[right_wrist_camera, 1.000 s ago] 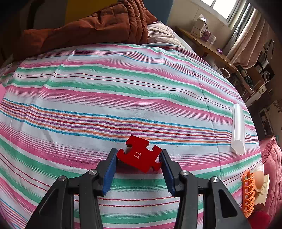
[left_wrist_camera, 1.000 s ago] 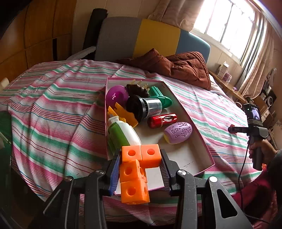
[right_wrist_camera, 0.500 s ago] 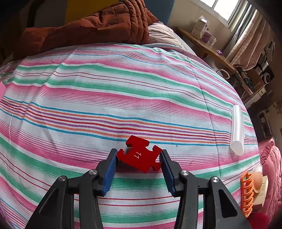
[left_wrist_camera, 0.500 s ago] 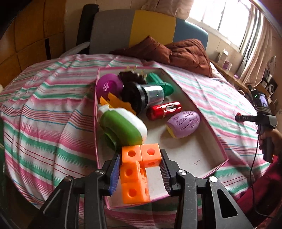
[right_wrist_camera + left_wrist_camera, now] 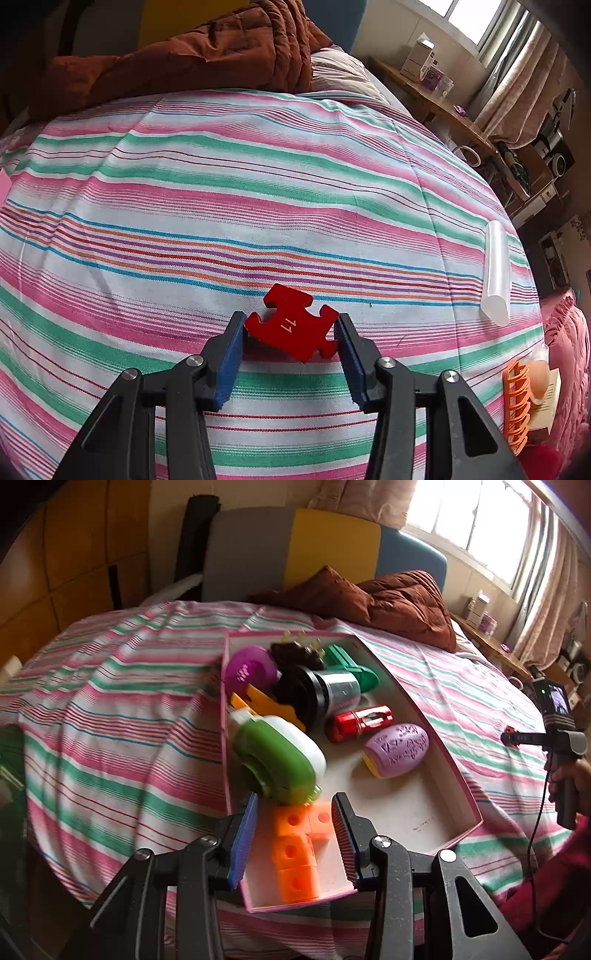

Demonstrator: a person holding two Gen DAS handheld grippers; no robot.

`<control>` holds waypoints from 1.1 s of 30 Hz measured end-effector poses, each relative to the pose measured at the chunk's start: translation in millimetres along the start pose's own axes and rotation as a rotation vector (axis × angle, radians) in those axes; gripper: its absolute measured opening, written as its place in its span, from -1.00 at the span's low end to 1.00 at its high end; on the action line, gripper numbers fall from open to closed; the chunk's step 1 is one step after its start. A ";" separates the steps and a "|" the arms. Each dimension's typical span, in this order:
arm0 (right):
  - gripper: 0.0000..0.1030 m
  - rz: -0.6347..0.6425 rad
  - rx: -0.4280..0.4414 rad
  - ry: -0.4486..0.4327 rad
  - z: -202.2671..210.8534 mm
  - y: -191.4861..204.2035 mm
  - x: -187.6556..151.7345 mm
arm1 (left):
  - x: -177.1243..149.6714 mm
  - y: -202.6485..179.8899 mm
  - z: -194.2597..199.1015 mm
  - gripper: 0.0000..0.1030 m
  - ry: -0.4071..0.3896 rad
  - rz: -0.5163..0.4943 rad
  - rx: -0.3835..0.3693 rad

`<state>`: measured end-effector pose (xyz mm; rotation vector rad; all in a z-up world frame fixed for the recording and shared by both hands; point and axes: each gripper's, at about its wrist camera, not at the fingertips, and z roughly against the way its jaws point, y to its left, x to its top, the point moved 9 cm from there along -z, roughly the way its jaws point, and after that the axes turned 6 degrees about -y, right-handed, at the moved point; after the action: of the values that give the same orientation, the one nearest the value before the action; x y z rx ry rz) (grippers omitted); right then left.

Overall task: Organize rigid objects
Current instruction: 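Carry the orange cubes into the tray and open the left gripper, then carry the red puzzle piece into the tray and open the right gripper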

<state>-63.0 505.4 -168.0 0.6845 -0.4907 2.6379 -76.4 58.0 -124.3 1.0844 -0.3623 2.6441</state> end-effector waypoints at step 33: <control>-0.06 0.089 0.279 0.050 35.2 73.1 -19.4 | 16.0 30.8 30.1 -0.16 -0.050 0.047 0.128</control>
<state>-64.9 422.0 -166.4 0.6893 -0.1414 2.8304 -78.1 21.7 -96.1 1.1968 -0.2346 2.7177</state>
